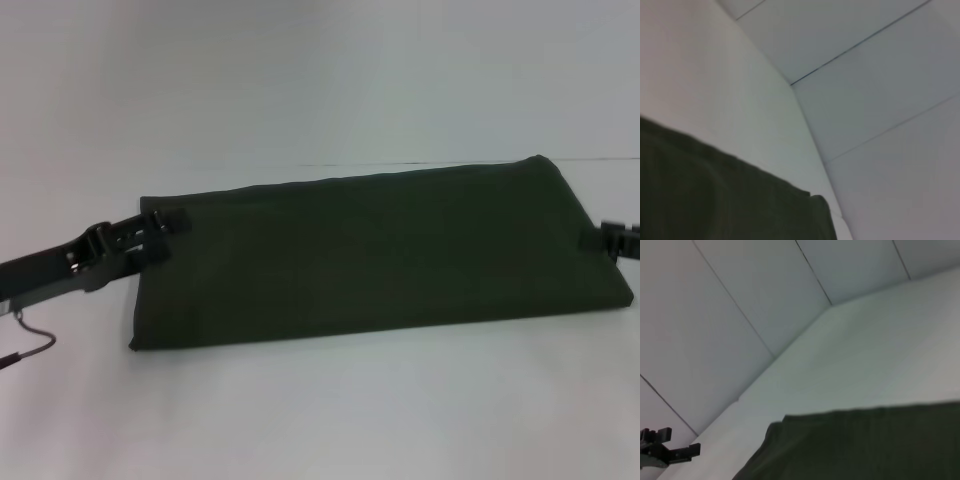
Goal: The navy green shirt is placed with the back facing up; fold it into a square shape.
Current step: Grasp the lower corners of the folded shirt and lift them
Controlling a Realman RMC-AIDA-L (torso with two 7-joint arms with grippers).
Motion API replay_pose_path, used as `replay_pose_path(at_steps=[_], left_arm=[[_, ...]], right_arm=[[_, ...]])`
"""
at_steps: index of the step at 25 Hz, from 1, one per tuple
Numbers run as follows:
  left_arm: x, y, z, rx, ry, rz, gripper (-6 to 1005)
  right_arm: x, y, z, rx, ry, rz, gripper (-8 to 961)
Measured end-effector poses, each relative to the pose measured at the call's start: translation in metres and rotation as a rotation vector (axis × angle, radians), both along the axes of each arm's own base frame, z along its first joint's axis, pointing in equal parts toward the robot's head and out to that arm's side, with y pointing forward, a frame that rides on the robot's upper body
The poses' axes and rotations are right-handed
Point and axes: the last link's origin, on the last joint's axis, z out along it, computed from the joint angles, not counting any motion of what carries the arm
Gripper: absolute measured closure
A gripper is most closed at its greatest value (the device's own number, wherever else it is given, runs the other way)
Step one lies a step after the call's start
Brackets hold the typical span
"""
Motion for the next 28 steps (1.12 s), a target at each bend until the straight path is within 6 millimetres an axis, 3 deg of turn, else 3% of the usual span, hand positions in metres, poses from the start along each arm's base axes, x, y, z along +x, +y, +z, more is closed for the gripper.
replay_pose_path(at_steps=[7,19,28], left_arm=[[-0.012,-0.007,0.001,-0.068,-0.027,0.123,118],[-0.016,-0.007,-0.008,-0.101,0.013,0.144,101],[-0.016,-0.009,-0.013,-0.138,0.04,0.137,106]], right_arm=[[0.008,-0.004,0.002,-0.076,0.035,-0.116,139],[0.02,0.0,0.002,-0.067,0.108,-0.284,142],[0.019,0.002,0.001,-0.064,0.123,-0.294,143]])
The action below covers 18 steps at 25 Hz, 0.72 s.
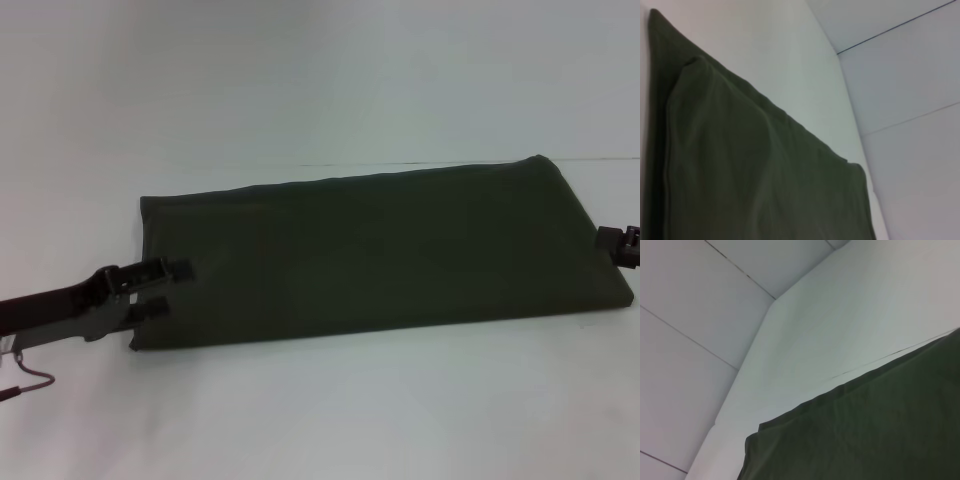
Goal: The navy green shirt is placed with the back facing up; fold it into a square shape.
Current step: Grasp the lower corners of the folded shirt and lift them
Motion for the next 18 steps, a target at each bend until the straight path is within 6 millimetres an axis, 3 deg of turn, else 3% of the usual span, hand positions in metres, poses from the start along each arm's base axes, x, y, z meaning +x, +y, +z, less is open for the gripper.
replay_pose_path(at_steps=[9,18], left_arm=[[-0.015,0.007,0.015,0.046,0.118,0.031,110],[-0.023,0.014,0.004,0.032,0.194,0.064,112]], right_arm=[[0.005,-0.005,0.0,-0.002,-0.012,-0.002,144],[0.007,-0.007,0.0,-0.001,-0.02,0.0,144]])
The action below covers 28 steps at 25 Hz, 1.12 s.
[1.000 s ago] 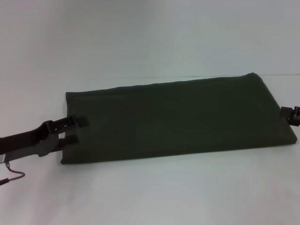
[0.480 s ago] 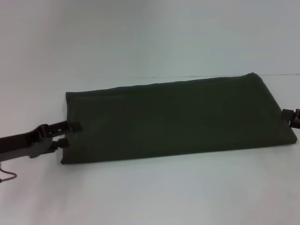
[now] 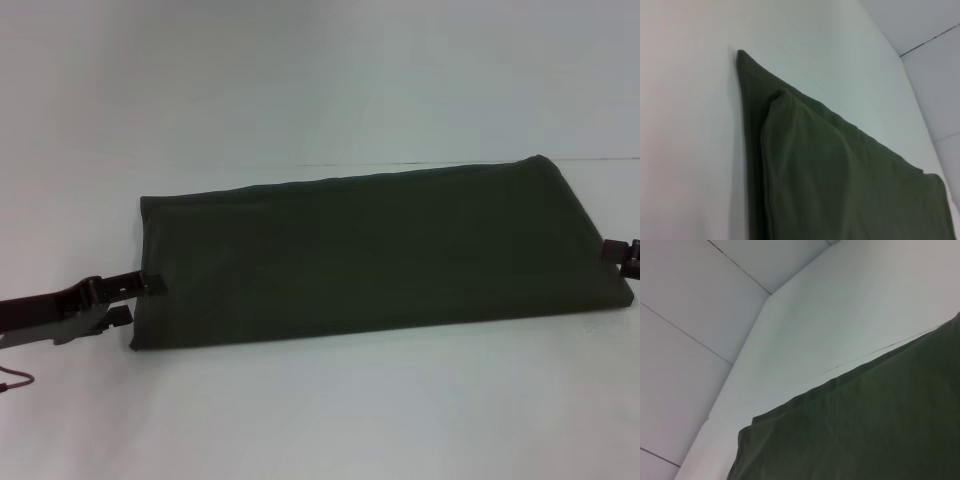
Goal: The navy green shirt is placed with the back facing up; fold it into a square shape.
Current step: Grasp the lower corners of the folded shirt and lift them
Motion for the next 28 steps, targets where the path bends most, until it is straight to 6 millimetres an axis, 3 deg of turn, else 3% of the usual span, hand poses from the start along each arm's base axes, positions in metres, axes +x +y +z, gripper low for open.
replay_pose_path(at_steps=[12,28], left_arm=[[-0.007,0.004,-0.009,-0.001,0.079,0.024,111],[-0.001,0.005,-0.023,-0.04,0.068,0.008,111]], right_arm=[[-0.001,0.003,0.001,0.003,-0.005,0.001,144],[-0.001,0.004,0.0,0.005,-0.004,-0.005,145]])
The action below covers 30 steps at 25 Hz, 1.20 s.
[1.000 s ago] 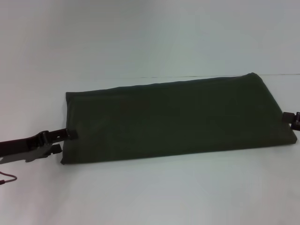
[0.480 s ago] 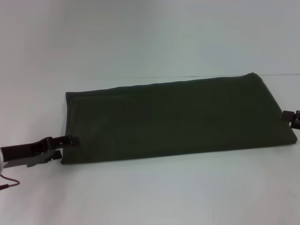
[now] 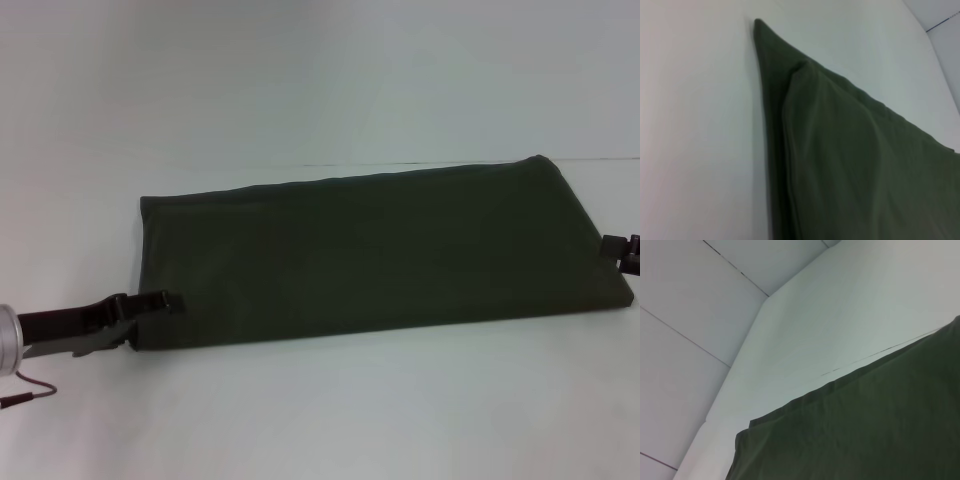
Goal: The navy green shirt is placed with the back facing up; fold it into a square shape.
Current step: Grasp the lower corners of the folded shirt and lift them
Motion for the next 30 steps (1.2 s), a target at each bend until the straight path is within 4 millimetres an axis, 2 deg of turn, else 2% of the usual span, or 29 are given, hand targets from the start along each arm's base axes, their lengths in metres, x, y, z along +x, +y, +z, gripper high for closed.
replay_pose_path(at_steps=[8,25,30], left_arm=[[0.0038,0.0087,-0.001,0.0,0.029,-0.016,111],[0.0049,0.0111,-0.0035,-0.014,0.057,-0.026,135],[0.0046,0.0112,-0.0033,-0.012,0.059,-0.027,369]], right_arm=[[0.0007,-0.0002,-0.0006,0.002,-0.001,-0.003,145],[0.0027,-0.0017,0.0007,0.006,0.001,-0.01,144],[0.0032,-0.002,0.001,0.008,0.0,-0.01,144]])
